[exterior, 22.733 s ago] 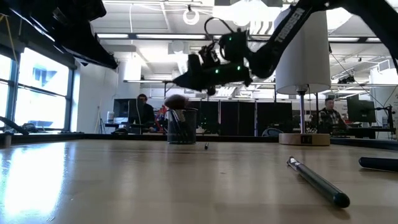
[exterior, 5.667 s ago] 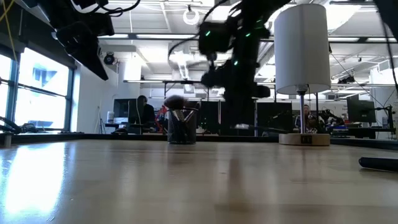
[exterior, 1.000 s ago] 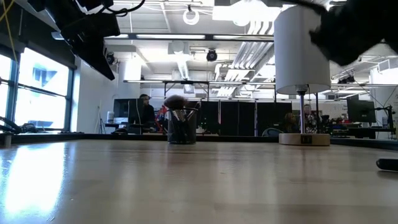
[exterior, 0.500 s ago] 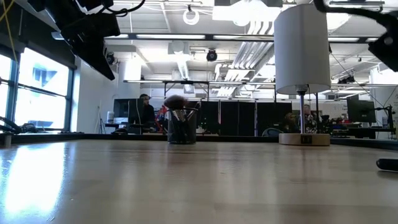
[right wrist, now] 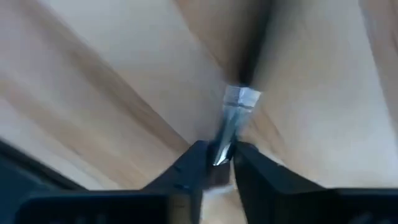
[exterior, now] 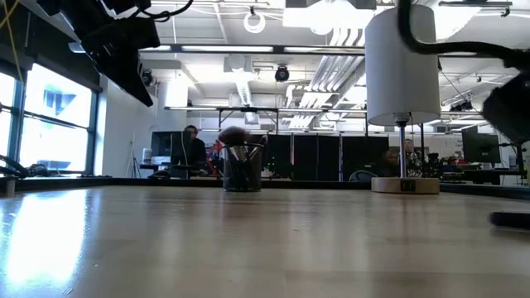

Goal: Put items in baskets/containers
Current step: Put the blush brush into the pen holder

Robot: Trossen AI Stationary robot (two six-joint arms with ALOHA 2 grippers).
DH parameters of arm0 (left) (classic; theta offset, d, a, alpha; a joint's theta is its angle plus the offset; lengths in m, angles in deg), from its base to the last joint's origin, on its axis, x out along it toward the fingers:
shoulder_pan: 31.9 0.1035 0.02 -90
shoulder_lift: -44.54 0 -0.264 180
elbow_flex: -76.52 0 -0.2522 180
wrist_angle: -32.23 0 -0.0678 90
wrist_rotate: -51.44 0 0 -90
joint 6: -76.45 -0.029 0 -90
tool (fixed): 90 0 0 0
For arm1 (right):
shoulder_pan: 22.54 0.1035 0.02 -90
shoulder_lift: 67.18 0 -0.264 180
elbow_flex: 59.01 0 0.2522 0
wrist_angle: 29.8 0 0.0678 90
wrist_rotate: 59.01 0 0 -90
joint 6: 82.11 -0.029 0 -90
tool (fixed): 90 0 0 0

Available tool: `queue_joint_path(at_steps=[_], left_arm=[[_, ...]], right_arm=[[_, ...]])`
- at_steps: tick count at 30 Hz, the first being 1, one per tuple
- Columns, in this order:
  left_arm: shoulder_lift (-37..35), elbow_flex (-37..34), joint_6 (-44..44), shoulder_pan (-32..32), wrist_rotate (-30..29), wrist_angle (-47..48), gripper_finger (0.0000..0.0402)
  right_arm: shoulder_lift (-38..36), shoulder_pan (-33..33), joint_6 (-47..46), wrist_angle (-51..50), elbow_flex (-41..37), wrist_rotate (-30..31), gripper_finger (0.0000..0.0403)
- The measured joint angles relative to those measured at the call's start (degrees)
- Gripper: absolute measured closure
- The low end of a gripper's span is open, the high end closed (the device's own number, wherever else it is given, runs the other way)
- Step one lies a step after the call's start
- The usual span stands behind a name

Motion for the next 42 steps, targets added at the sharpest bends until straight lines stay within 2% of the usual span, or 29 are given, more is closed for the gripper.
queue_joint_path(at_steps=[3, 10, 15, 20, 22, 27, 36, 42], left_arm=[[0.0, 0.0, 0.0, 0.0, 0.0, 0.0, 0.0401], [0.0, 0.0, 0.2, 0.0, 0.1, 0.0, 0.0401], [0.0, 0.0, 0.2, 0.0, 0.1, 0.1, 0.0401], [0.0, 0.0, 0.6, 0.0, 0.2, 0.1, 0.0401], [0.0, 0.0, 0.7, 0.0, 0.2, 0.1, 0.0401], [0.0, 0.0, 0.7, 0.0, 0.2, 0.1, 0.0401], [0.0, 0.0, 0.7, 0.0, 0.2, 0.0, 0.0401], [0.0, 0.0, 0.7, 0.0, 0.2, -1.7, 0.0401]], right_arm=[[0.0, -4.5, 12.0, -0.5, 0.3, 0.3, 0.0376], [0.2, -15.0, 33.3, -1.3, 2.1, 10.1, 0.0361], [0.5, -21.2, 51.4, -1.4, 5.7, 19.5, 0.0376], [0.8, -26.4, 61.0, -0.3, 8.9, 28.1, 0.0367], [0.8, -28.1, 64.2, 1.8, 9.9, 28.6, 0.0351], [0.7, -31.5, 70.6, 5.9, 10.7, 25.3, 0.0338], [0.5, -32.8, 71.7, 6.3, 10.7, 24.2, 0.0378], [-0.3, -32.8, 64.3, 3.6, 10.7, 23.5, 0.0381]])
